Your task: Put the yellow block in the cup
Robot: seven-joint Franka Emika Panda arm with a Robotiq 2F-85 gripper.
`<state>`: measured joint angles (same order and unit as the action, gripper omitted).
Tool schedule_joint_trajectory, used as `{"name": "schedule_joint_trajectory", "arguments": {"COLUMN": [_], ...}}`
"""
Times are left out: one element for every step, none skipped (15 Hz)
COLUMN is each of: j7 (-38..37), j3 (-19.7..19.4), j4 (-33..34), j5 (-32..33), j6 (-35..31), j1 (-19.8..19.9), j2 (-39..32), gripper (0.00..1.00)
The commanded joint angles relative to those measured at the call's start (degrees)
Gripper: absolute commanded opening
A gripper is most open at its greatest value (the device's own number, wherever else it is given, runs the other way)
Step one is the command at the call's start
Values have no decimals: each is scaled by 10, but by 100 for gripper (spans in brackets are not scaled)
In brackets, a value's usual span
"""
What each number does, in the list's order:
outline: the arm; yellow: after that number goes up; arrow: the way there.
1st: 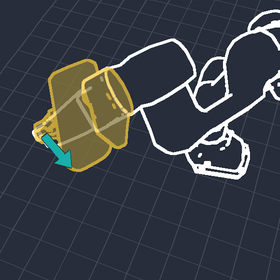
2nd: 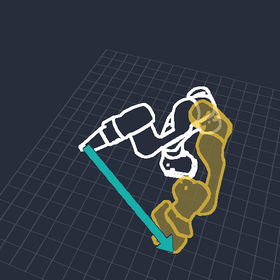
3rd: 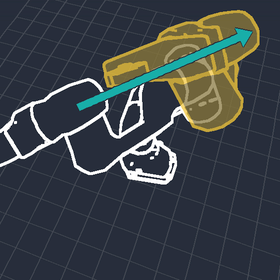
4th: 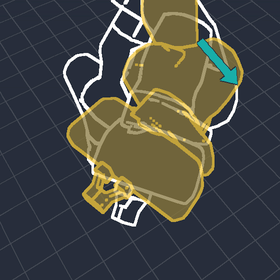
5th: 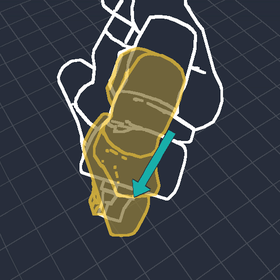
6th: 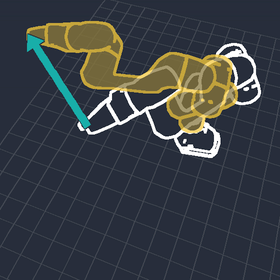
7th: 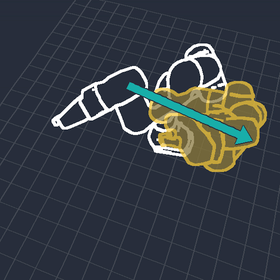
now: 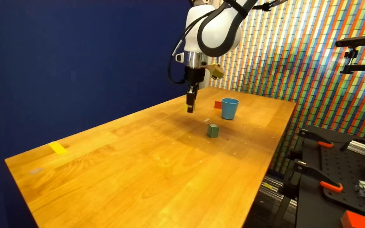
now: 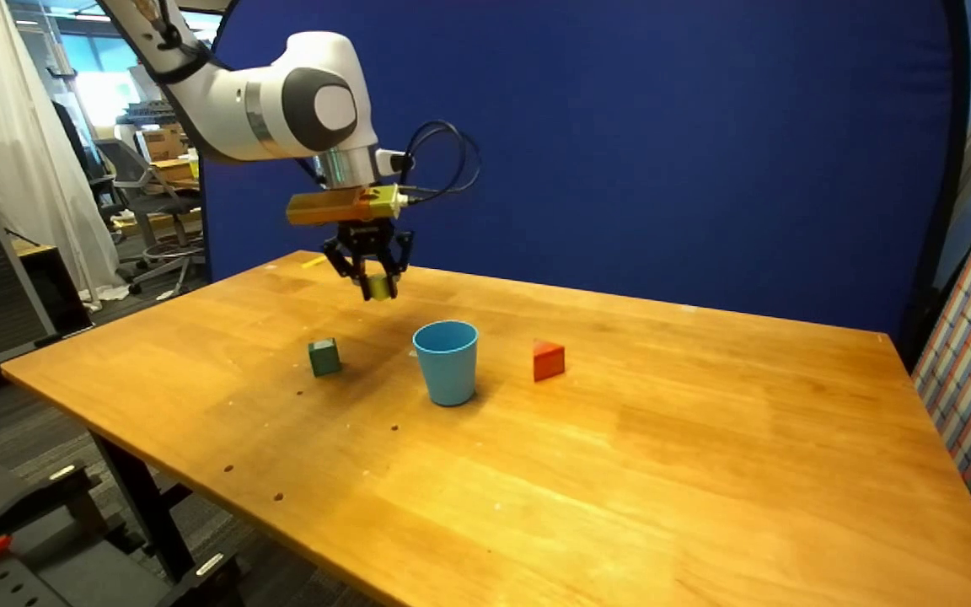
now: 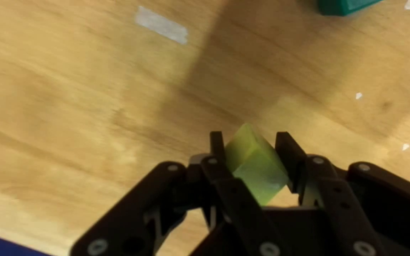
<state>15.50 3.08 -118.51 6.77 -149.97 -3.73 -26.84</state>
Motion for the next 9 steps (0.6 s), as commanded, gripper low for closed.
{"name": "schedule_joint_trajectory", "arguments": {"j7": [-65, -82, -95, -108, -112, -117, -114, -107, -111], "j3": [-50, -66, -77, -87, -92, -97, -97, -96, -98], "j4": [-59, -64, -72, -77, -84, -93, -99, -107, -113], "j5": [37, 50, 57, 64, 61, 58, 47, 33, 32], "j6": [-6, -5, -8, -4, -1, -5, -4, -7, -13], "j1": [5, 6, 12, 17, 26, 35, 45, 56, 62], "j2": [102, 118, 131, 141, 147, 150, 149, 145, 140], "gripper": [16, 16, 16, 16, 16, 16, 16, 16, 16]}}
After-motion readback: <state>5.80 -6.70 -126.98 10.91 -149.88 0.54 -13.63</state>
